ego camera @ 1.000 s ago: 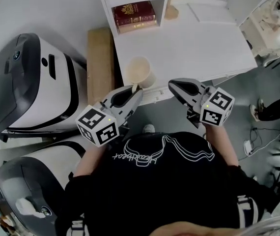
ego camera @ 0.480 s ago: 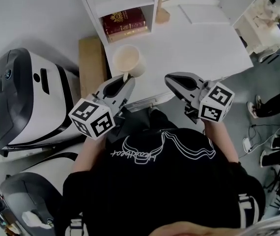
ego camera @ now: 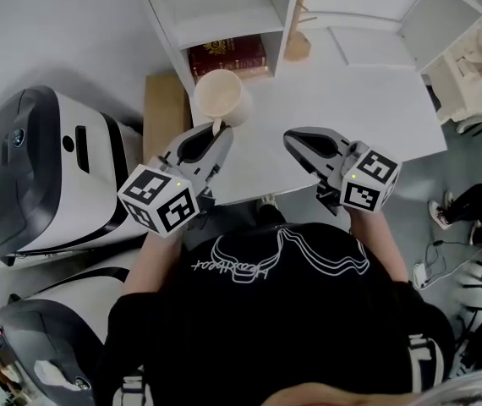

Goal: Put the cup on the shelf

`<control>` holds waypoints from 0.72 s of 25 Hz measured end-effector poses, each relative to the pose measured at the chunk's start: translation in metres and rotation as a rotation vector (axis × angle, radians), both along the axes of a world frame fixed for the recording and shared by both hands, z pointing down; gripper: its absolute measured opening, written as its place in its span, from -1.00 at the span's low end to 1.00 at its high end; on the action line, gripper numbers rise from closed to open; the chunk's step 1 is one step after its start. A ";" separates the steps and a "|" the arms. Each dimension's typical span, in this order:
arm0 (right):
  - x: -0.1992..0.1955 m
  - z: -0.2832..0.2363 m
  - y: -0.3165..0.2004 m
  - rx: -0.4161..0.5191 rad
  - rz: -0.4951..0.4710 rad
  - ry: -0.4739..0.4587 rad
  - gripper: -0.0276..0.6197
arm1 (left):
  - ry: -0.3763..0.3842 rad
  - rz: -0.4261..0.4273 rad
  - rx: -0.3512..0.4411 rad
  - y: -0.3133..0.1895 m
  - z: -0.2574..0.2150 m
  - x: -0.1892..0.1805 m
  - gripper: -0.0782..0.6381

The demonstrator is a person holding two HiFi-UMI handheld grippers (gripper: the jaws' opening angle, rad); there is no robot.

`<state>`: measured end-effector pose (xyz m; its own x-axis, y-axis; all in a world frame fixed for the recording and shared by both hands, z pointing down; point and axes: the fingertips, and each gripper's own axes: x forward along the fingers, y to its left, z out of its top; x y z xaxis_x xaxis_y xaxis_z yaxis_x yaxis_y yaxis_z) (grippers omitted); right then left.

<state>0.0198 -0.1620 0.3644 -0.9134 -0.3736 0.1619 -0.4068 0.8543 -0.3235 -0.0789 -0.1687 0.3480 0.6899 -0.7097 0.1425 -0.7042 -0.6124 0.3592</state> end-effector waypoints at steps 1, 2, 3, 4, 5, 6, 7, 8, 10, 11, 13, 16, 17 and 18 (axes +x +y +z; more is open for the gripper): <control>0.000 0.001 -0.007 -0.005 -0.008 0.000 -0.90 | -0.003 -0.007 0.003 -0.008 -0.002 0.000 -0.63; 0.000 0.003 -0.013 -0.008 -0.016 0.002 -0.90 | -0.008 -0.011 0.007 -0.015 -0.004 0.000 -0.63; -0.001 0.004 -0.020 -0.011 -0.023 0.003 -0.90 | -0.016 -0.014 0.012 -0.023 -0.005 0.001 -0.63; 0.000 0.005 -0.027 -0.012 -0.028 0.003 -0.90 | -0.023 -0.017 0.016 -0.030 -0.007 0.002 -0.63; 0.000 0.007 -0.033 -0.014 -0.031 0.002 -0.90 | -0.030 -0.020 0.019 -0.038 -0.009 0.002 -0.63; 0.001 0.008 -0.040 -0.014 -0.032 0.003 -0.90 | -0.035 -0.024 0.021 -0.045 -0.010 0.003 -0.63; 0.001 0.009 -0.046 -0.012 -0.031 0.004 -0.90 | -0.039 -0.030 0.022 -0.053 -0.011 0.003 -0.63; 0.002 0.010 -0.053 -0.010 -0.029 0.005 -0.90 | -0.042 -0.037 0.020 -0.059 -0.012 0.003 -0.63; 0.003 0.011 -0.066 -0.010 -0.028 0.003 -0.90 | -0.046 -0.049 0.015 -0.072 -0.012 0.002 -0.63; 0.004 0.011 -0.072 -0.012 -0.028 -0.002 -0.90 | -0.049 -0.053 0.013 -0.079 -0.013 0.002 -0.63; 0.004 0.012 -0.083 -0.018 -0.028 -0.012 -0.90 | -0.059 -0.060 0.013 -0.092 -0.015 0.002 -0.63; 0.005 0.016 -0.096 -0.028 -0.028 -0.015 -0.90 | -0.087 -0.077 0.025 -0.113 -0.019 0.000 -0.63; 0.005 0.018 -0.100 -0.033 -0.029 -0.015 -0.90 | -0.096 -0.084 0.031 -0.120 -0.020 -0.001 -0.63; 0.005 0.020 -0.103 -0.037 -0.030 -0.015 -0.90 | -0.103 -0.091 0.037 -0.127 -0.022 -0.002 -0.63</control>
<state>0.0247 -0.2653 0.3843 -0.9266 -0.3397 0.1614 -0.3758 0.8534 -0.3611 -0.0805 -0.2960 0.3264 0.6052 -0.7750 0.1820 -0.7897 -0.5554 0.2606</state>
